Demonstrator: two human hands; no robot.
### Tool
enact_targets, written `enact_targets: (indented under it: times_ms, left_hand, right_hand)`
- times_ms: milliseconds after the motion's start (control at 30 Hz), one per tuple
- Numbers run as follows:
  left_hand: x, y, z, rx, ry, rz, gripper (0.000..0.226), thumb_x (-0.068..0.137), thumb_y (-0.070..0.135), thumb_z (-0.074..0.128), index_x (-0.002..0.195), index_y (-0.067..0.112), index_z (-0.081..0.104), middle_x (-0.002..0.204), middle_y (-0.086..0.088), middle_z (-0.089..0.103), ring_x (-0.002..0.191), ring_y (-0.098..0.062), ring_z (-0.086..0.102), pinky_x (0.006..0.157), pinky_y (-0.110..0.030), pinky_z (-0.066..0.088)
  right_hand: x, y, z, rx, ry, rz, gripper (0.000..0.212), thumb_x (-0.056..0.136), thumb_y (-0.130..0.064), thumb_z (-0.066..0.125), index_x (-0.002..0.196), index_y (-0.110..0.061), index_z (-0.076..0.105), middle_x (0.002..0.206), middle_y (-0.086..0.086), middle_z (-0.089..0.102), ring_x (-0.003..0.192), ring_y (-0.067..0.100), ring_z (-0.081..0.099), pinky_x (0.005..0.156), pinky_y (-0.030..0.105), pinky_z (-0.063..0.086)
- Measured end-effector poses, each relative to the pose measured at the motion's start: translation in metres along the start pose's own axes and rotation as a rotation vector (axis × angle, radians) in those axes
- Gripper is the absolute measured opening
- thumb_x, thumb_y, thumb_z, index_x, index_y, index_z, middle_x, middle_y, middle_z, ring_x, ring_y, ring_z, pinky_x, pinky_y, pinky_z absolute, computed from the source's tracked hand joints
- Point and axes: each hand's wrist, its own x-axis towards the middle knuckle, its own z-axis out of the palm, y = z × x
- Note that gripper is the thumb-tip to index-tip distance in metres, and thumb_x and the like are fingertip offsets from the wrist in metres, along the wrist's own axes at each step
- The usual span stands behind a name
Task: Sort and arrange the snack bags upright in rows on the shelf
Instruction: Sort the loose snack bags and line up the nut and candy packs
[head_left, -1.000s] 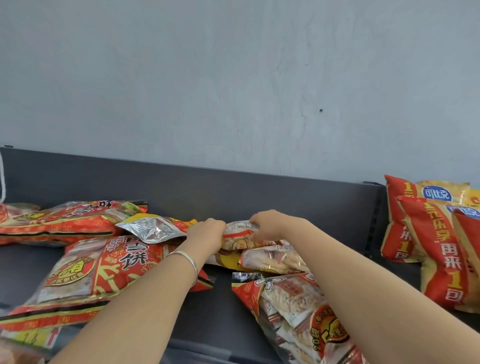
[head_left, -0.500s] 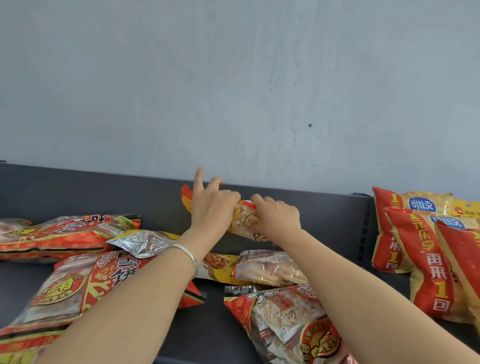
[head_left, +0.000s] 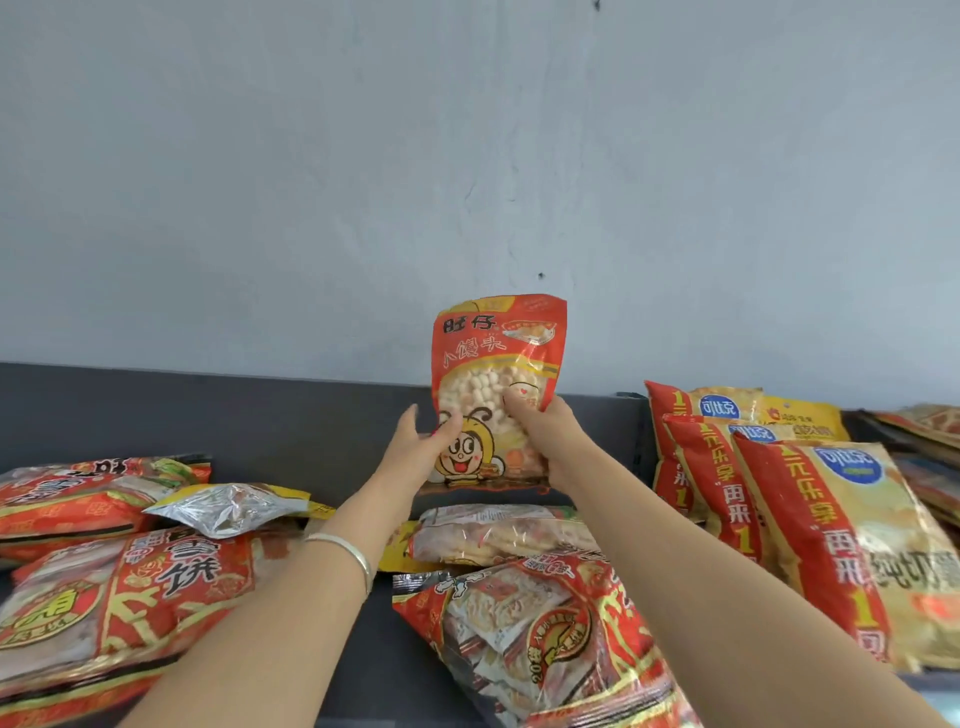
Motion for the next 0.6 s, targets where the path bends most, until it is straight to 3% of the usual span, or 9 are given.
enact_targets:
  times_ms: [100, 167, 233, 333, 467, 600]
  left_hand:
    - [-0.014, 0.007, 0.013, -0.103, -0.154, -0.081, 0.071, 0.062, 0.057, 0.074, 0.123, 0.030, 0.051, 0.110, -0.001, 0.068, 0.095, -0.023, 0.066, 0.063, -0.036, 0.057]
    - [-0.021, 0.013, 0.025, -0.048, -0.222, -0.060, 0.058, 0.053, 0.057, 0.077, 0.103, 0.031, 0.061, 0.085, 0.005, 0.074, 0.082, -0.019, 0.069, 0.053, -0.031, 0.055]
    - [-0.023, 0.020, 0.041, -0.025, -0.188, 0.009, 0.041, 0.063, 0.050, 0.078, 0.095, 0.031, 0.061, 0.075, 0.009, 0.073, 0.076, -0.014, 0.069, 0.050, -0.026, 0.053]
    - [-0.032, 0.037, 0.073, -0.065, -0.148, 0.097, 0.028, 0.072, 0.043, 0.075, 0.093, 0.029, 0.061, 0.072, 0.012, 0.073, 0.068, -0.006, 0.069, 0.048, -0.022, 0.051]
    - [-0.053, 0.058, 0.131, -0.120, -0.103, 0.152, 0.023, 0.077, 0.041, 0.073, 0.092, 0.029, 0.061, 0.083, 0.009, 0.071, 0.079, -0.009, 0.066, 0.052, -0.024, 0.049]
    - [-0.077, 0.077, 0.200, -0.186, -0.084, 0.200, 0.020, 0.079, 0.039, 0.072, 0.091, 0.030, 0.059, 0.087, 0.007, 0.069, 0.082, -0.010, 0.065, 0.054, -0.025, 0.050]
  right_hand:
    - [-0.014, -0.006, -0.019, 0.020, 0.008, -0.008, 0.044, 0.088, -0.044, 0.063, 0.119, -0.016, 0.051, 0.107, 0.008, 0.069, 0.089, 0.026, 0.071, 0.082, 0.046, 0.058]
    - [-0.023, -0.011, -0.033, -0.043, 0.052, -0.022, 0.047, 0.089, -0.049, 0.059, 0.121, -0.016, 0.047, 0.109, 0.006, 0.067, 0.092, 0.025, 0.069, 0.084, 0.045, 0.057]
    - [-0.031, -0.019, -0.046, -0.132, 0.122, -0.060, 0.047, 0.089, -0.053, 0.054, 0.117, -0.017, 0.045, 0.110, 0.004, 0.064, 0.095, 0.024, 0.066, 0.087, 0.046, 0.055]
    - [-0.042, -0.036, -0.072, -0.280, 0.235, -0.194, 0.039, 0.091, -0.056, 0.048, 0.110, -0.022, 0.041, 0.105, 0.002, 0.060, 0.097, 0.024, 0.063, 0.086, 0.046, 0.054]
    - [-0.060, -0.056, -0.123, -0.413, 0.293, -0.318, 0.047, 0.094, -0.050, 0.045, 0.124, -0.014, 0.048, 0.112, 0.006, 0.063, 0.095, 0.022, 0.063, 0.084, 0.043, 0.055]
    - [-0.079, -0.063, -0.194, -0.479, 0.307, -0.384, 0.049, 0.096, -0.042, 0.045, 0.132, -0.011, 0.052, 0.118, 0.008, 0.065, 0.106, 0.026, 0.062, 0.089, 0.044, 0.052]
